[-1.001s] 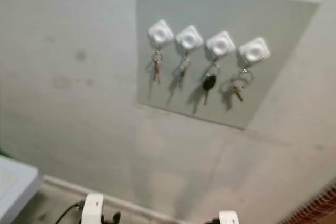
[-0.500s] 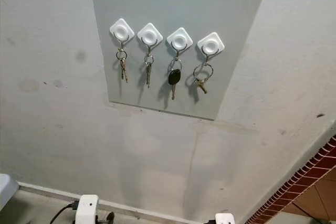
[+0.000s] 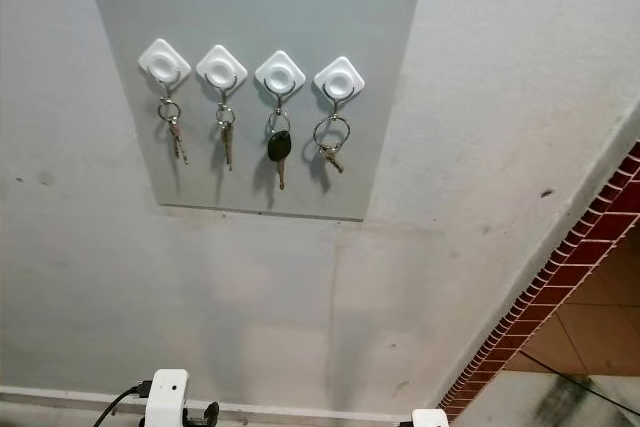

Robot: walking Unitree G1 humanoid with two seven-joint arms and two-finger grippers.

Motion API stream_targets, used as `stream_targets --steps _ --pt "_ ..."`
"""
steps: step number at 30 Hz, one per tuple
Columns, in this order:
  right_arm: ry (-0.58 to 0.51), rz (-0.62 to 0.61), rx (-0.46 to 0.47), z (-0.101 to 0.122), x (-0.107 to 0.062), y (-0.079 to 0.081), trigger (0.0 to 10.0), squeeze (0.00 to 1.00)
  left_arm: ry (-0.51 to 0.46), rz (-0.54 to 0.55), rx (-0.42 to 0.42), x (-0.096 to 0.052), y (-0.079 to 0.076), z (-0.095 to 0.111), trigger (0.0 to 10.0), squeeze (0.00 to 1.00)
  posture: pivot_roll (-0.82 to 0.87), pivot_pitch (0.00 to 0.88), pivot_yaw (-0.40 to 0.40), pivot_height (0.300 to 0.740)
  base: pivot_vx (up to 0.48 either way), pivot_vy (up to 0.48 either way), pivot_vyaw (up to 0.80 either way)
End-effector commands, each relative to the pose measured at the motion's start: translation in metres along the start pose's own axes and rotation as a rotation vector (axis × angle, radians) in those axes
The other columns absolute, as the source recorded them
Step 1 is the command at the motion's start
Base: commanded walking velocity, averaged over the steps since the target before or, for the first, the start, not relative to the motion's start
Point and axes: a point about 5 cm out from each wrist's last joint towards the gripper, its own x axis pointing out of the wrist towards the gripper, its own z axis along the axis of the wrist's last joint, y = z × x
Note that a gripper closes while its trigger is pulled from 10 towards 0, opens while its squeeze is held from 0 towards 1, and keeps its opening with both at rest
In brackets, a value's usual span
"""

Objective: Hang keys on a hook

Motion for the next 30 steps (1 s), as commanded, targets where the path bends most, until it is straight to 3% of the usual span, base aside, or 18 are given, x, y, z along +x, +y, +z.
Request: stream_targets --steps 1,5,24,30 --pt "-0.001 -0.005 -0.006 0.0018 0.0004 -0.0016 10.0 0.00 -0.001 -0.005 0.022 0.0005 0.0000 0.0016 10.0 0.00 0.00 0.000 -0.029 0.740 0.000 0.000 -0.62" --pt "-0.014 -0.007 -0.007 0.0034 0.0004 -0.0026 10.0 0.00 0.002 -0.012 0.027 0.0004 -0.0009 0.0010 10.0 0.00 0.00 0.000 -0.029 0.740 0.000 0.000 0.00" --pt "-0.012 -0.007 -0.008 0.0020 -0.0001 -0.0037 10.0 0.00 0.014 -0.010 0.020 -0.0005 -0.0015 -0.0028 10.0 0.00 0.00 0.000 -0.036 0.740 0.000 -0.271 0.00" --pt "-0.012 -0.005 -0.006 0.0012 -0.0004 -0.0034 10.0 0.00 0.016 -0.009 0.021 -0.0008 -0.0014 -0.0037 10.0 0.00 0.00 0.000 -0.037 0.740 0.000 0.000 0.00"
